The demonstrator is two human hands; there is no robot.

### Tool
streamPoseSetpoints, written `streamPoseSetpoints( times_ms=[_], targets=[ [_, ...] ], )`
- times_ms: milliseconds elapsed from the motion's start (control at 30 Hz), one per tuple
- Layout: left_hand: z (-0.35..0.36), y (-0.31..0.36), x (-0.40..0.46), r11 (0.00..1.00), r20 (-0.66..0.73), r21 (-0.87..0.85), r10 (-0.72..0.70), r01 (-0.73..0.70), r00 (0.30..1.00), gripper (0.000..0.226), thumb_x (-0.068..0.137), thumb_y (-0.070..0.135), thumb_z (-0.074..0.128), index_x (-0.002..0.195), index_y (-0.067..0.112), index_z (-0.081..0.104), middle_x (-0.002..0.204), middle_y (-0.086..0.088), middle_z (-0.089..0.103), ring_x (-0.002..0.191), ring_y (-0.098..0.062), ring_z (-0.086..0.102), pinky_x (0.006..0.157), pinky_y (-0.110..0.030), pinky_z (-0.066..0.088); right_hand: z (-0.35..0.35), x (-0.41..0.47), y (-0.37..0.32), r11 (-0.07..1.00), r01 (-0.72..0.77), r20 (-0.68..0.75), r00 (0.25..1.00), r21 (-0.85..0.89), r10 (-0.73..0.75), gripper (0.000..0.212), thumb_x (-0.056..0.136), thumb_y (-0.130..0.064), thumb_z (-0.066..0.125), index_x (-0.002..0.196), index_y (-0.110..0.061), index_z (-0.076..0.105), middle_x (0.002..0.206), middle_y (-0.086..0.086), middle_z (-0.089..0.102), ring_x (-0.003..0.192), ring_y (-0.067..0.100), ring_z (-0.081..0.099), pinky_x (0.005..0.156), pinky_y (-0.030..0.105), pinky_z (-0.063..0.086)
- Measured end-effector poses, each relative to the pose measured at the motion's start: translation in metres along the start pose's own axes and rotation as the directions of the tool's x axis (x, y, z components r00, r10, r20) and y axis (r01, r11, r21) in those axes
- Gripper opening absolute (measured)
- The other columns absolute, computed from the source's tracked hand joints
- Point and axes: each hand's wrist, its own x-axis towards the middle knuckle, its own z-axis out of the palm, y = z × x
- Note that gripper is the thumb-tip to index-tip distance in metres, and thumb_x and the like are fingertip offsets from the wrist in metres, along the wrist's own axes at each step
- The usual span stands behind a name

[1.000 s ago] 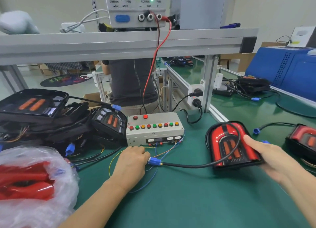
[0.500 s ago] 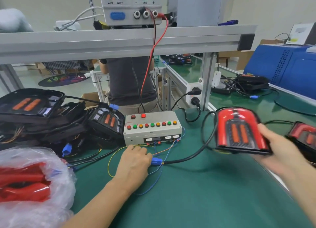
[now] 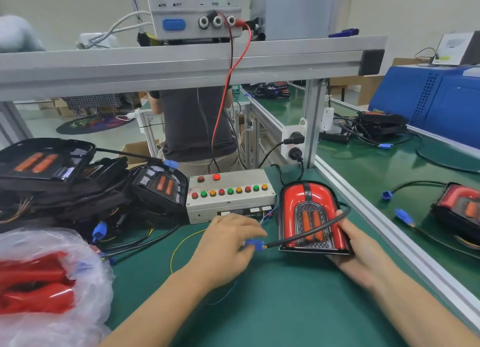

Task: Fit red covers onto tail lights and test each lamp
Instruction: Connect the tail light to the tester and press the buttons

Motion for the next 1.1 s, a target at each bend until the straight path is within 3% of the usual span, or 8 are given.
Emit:
streamPoseSetpoints(
  times_ms=[133, 333, 400, 467, 567, 633, 700, 1100],
  targets=[
    [0.006, 0.016, 0.007, 0.986, 0.093, -0.165, -0.022, 0.037, 0.995, 0.045, 0.089, 0.012, 0.055, 0.129, 0.032, 0.056, 0.130, 0.016, 0.054, 0.111, 0.004, 0.036, 0.108, -0.025, 0.023, 0.005, 0.000, 0.006, 0.999, 0.046, 0.035, 0.998, 0.027, -0.047, 0.031, 0.079, -0.032, 0.062, 0.093, -0.007, 0.072, 0.089, 0.012, 0.076, 0.071, 0.019, 0.074, 0.053, 0.029, 0.059],
    [0.010, 0.020, 0.008, 0.933, 0.342, -0.350, 0.038, 0.090, 0.939, 0.028, 0.086, 0.005, 0.059, 0.098, 0.024, 0.074, 0.109, 0.014, 0.069, 0.111, -0.010, 0.056, 0.104, -0.023, 0.030, 0.004, 0.005, 0.009, 0.997, 0.082, -0.034, 0.996, -0.009, -0.083, 0.036, 0.094, -0.042, 0.052, 0.095, -0.010, 0.069, 0.080, 0.006, 0.077, 0.065, 0.015, 0.072, 0.065, 0.033, 0.058],
    [0.008, 0.016, 0.009, 0.918, 0.272, -0.384, 0.007, 0.102, 0.962, 0.027, 0.083, 0.002, 0.060, 0.095, 0.022, 0.075, 0.106, 0.014, 0.069, 0.109, -0.004, 0.057, 0.102, -0.020, 0.034, 0.001, 0.006, 0.009, 0.997, 0.071, -0.036, 0.997, 0.009, -0.071, 0.037, 0.094, -0.042, 0.053, 0.096, -0.009, 0.069, 0.085, 0.009, 0.077, 0.071, 0.018, 0.073, 0.067, 0.033, 0.061],
    [-0.001, 0.008, 0.013, 0.875, 0.071, -0.451, -0.158, 0.173, 0.985, 0.033, 0.079, -0.005, 0.056, 0.090, 0.019, 0.076, 0.101, 0.012, 0.070, 0.103, -0.004, 0.061, 0.098, -0.023, 0.042, -0.003, 0.006, 0.008, 0.998, 0.056, -0.030, 0.998, 0.027, -0.056, 0.037, 0.092, -0.042, 0.054, 0.096, -0.009, 0.070, 0.086, 0.010, 0.077, 0.074, 0.020, 0.072, 0.070, 0.034, 0.060],
    [-0.020, -0.032, 0.021, 0.913, -0.275, -0.128, -0.408, 0.387, 0.871, 0.042, 0.080, -0.007, 0.051, 0.111, 0.015, 0.069, 0.111, -0.001, 0.066, 0.110, -0.023, 0.056, 0.096, -0.033, 0.041, -0.006, 0.007, 0.007, 0.998, 0.041, -0.014, 0.999, 0.048, -0.040, 0.036, 0.088, -0.041, 0.058, 0.093, -0.008, 0.071, 0.086, 0.011, 0.076, 0.081, 0.023, 0.068, 0.068, 0.037, 0.059],
    [-0.033, -0.062, 0.023, 0.789, -0.264, 0.220, -0.518, 0.573, 0.814, 0.051, 0.085, 0.003, 0.050, 0.134, 0.018, 0.051, 0.128, -0.007, 0.051, 0.120, -0.028, 0.044, 0.096, -0.039, 0.037, -0.007, 0.010, 0.007, 0.999, 0.034, 0.004, 0.999, 0.038, -0.034, 0.036, 0.085, -0.041, 0.060, 0.085, -0.008, 0.077, 0.088, 0.012, 0.076, 0.083, 0.024, 0.068, 0.067, 0.039, 0.059],
    [-0.035, -0.079, 0.022, 0.694, -0.218, 0.402, -0.561, 0.598, 0.798, 0.059, 0.087, 0.012, 0.050, 0.143, 0.022, 0.036, 0.134, -0.006, 0.042, 0.126, -0.027, 0.036, 0.097, -0.040, 0.034, -0.008, 0.012, 0.008, 0.999, 0.038, 0.018, 0.999, 0.028, -0.038, 0.037, 0.081, -0.041, 0.061, 0.069, -0.011, 0.080, 0.086, 0.011, 0.076, 0.074, 0.022, 0.071, 0.064, 0.038, 0.060],
    [-0.015, -0.092, 0.019, 0.618, -0.294, 0.623, -0.383, 0.479, 0.876, 0.059, 0.085, 0.018, 0.051, 0.141, 0.029, 0.037, 0.126, 0.004, 0.048, 0.115, -0.020, 0.040, 0.091, -0.036, 0.023, -0.004, 0.011, 0.012, 0.997, 0.081, -0.037, 0.996, 0.003, -0.081, 0.055, 0.092, -0.049, 0.051, 0.056, -0.018, 0.078, 0.071, 0.004, 0.075, 0.057, 0.013, 0.071, 0.051, 0.027, 0.059]
  ],
)
